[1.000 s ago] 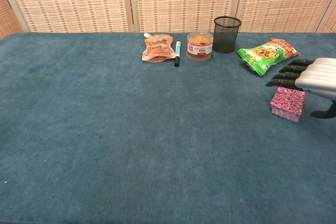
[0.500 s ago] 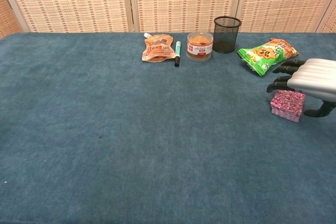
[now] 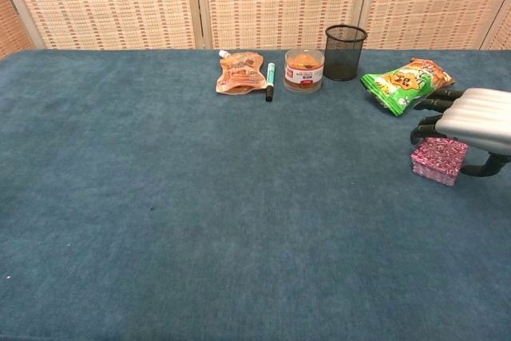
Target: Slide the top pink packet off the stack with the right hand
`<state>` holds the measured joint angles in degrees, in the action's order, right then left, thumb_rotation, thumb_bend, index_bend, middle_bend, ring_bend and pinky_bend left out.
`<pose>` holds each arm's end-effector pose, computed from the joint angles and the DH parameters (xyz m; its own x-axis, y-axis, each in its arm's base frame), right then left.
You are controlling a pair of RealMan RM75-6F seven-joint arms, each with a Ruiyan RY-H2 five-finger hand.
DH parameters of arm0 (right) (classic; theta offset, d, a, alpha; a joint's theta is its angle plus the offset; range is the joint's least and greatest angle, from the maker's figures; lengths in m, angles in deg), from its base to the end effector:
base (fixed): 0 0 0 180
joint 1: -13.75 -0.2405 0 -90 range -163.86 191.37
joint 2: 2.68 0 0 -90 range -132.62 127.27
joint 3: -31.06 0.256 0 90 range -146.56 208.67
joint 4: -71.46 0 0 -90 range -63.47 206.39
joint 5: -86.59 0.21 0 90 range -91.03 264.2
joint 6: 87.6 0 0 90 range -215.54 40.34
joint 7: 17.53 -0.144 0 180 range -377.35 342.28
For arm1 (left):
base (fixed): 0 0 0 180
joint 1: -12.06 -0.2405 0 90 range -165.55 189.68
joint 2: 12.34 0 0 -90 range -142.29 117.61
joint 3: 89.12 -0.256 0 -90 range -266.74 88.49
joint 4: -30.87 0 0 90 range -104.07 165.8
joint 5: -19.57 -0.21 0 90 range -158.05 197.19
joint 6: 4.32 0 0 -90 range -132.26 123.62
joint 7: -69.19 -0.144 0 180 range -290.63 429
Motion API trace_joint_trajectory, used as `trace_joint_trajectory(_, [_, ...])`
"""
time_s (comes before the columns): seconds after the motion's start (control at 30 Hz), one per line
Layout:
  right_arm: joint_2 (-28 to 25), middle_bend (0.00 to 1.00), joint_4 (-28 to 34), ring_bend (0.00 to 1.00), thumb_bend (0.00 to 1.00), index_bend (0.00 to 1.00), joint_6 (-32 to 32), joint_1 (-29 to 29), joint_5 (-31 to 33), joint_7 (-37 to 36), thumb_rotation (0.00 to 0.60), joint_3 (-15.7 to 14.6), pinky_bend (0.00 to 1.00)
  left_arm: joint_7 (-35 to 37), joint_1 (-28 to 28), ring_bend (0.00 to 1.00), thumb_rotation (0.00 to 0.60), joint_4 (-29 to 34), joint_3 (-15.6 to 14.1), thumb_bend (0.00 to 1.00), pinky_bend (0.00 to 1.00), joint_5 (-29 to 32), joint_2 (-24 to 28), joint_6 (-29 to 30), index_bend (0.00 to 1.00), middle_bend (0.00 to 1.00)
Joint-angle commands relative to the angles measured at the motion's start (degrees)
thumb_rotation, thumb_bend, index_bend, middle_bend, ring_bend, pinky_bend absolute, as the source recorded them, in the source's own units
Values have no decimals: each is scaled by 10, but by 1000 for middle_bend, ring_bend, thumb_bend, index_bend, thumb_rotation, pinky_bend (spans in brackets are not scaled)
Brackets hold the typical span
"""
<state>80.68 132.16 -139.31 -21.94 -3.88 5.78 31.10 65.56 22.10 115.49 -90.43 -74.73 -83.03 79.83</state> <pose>-0.2825 -0.3423 0.0274 0.9368 -0.0233 0.3490 -0.3073 -0.5313 0.7895 -0.2977 0.1925 0.1135 0.4916 0.0339 0.8701 0.8499 -0.2366 -0.4709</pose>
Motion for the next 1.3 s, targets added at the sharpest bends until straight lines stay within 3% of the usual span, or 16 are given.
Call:
trace_joint_trajectory(0.03, [-1,245,4,0,211,238,4,-1,7,8,600,1,0,0,2,87,600,1,2,466,163,2,1,-2,0,10])
trace_joint_trajectory(0.9, [2,245,17,0,211,212,12,-12,29,34,600,-3,0,-3,2,88,600,6,1,465,163,3,2,-2,0,13])
trace_joint_trajectory(1.3, [3,245,20,9,211,288,17,-14,39,45,600,-5,0,-1,3,88,600,4,1,481,164,3,3,-4,0,13])
